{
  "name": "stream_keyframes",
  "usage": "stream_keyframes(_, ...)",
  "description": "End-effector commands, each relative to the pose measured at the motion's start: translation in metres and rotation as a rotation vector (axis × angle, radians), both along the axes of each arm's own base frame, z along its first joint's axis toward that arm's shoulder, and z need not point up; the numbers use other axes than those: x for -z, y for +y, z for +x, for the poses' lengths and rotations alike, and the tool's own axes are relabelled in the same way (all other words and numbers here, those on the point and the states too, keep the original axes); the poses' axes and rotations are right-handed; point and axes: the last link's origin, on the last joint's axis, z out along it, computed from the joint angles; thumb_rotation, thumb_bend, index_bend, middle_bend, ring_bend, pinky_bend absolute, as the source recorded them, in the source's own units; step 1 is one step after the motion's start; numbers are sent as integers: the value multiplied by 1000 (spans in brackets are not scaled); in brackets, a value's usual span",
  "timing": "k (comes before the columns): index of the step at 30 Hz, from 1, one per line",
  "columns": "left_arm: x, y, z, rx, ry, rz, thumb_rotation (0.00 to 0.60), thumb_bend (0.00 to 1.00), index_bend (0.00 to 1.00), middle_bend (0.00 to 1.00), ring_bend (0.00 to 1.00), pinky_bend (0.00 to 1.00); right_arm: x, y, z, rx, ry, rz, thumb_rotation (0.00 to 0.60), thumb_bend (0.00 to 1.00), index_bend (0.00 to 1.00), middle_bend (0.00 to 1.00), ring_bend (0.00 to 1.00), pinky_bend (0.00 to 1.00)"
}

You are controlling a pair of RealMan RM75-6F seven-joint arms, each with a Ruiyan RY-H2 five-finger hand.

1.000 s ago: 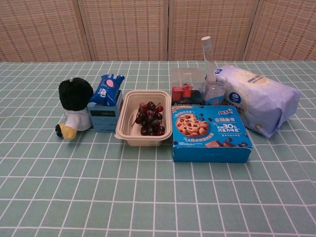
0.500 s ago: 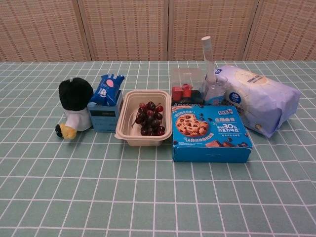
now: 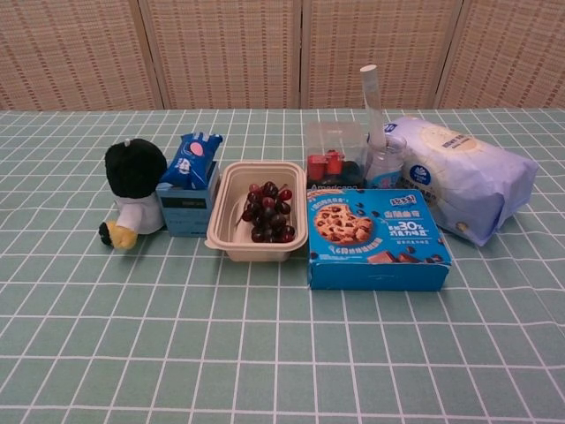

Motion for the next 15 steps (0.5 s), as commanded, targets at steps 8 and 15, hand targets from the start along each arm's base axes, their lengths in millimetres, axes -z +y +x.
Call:
stream_keyframes(8, -9, -4, 0, 8, -32, 26, 600, 68, 638, 871, 625, 622, -1, -52, 50, -93, -164, -55, 600, 206, 360, 944, 995, 1000)
stream_keyframes(15, -10, -4, -1, 6, -38, 23, 600, 68, 638, 871, 625, 622, 7, -91, 85, -80, -224, -18, 600, 199, 360, 1000, 1000, 1000)
